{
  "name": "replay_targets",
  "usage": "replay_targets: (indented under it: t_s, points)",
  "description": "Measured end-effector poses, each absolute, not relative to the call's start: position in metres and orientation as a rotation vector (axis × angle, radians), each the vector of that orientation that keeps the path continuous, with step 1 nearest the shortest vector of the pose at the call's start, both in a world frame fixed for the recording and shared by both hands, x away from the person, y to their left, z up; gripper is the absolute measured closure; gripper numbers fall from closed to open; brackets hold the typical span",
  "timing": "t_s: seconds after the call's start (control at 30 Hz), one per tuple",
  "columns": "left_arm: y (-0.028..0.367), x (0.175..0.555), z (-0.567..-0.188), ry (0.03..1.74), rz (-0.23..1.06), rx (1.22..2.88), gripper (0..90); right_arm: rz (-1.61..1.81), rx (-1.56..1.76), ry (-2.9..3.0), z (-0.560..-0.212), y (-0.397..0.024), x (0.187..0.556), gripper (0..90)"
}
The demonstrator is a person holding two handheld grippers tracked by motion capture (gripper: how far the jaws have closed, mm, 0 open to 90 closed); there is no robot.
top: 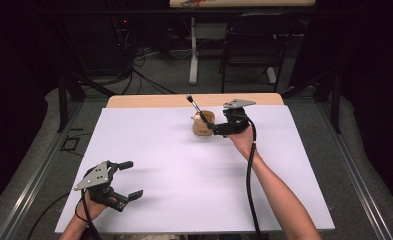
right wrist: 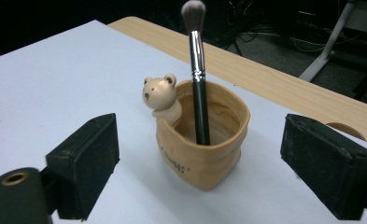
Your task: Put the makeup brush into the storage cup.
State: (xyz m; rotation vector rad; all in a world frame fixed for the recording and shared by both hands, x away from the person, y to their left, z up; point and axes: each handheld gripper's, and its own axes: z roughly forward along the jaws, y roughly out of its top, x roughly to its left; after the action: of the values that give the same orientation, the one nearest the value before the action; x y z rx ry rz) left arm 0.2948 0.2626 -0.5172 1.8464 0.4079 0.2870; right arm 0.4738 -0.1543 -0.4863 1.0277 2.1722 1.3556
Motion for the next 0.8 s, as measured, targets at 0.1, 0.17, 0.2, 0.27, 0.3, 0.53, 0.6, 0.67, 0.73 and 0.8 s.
replay_targets:
  t_s: [0.1,0.17,0.2,0.27,0.3,0.53,0.6,0.67,0.73,0.8]
  points:
    - [0.262,0.296,-0.518,0.410,0.284,1.846,0.2,1.347,1.015,2.191,-0.484,-0.159,0.467,5.8]
    - [0.261,0.298,-0.518,0.412,0.284,1.848,0.2,1.358,1.019,2.202,-0.483,-0.163,0.462,4.7]
    - [0.261,0.298,-0.518,0.412,0.280,1.848,0.2,1.356,1.007,2.212,-0.483,-0.164,0.459,3.9]
    - [0.261,0.298,-0.518,0.412,0.282,1.852,0.2,1.349,0.994,2.222,-0.483,-0.166,0.453,3.7]
    - [0.260,0.298,-0.519,0.409,0.278,1.849,0.2,1.348,0.982,2.228,-0.483,-0.167,0.450,2.7]
    - [0.260,0.298,-0.518,0.411,0.281,1.854,0.2,1.357,0.918,2.255,-0.474,-0.172,0.427,1.0]
    - [0.259,0.298,-0.518,0.412,0.282,1.853,0.2,1.355,0.902,2.265,-0.472,-0.174,0.420,0.5]
    - [0.259,0.298,-0.518,0.411,0.279,1.853,0.2,1.364,0.893,2.267,-0.472,-0.175,0.414,0.2]
    - [0.259,0.297,-0.518,0.407,0.281,1.856,0.2,1.358,0.882,2.272,-0.471,-0.176,0.408,0.0]
    - [0.259,0.298,-0.518,0.406,0.273,1.855,0.2,1.356,0.871,2.278,-0.472,-0.178,0.401,0.0]
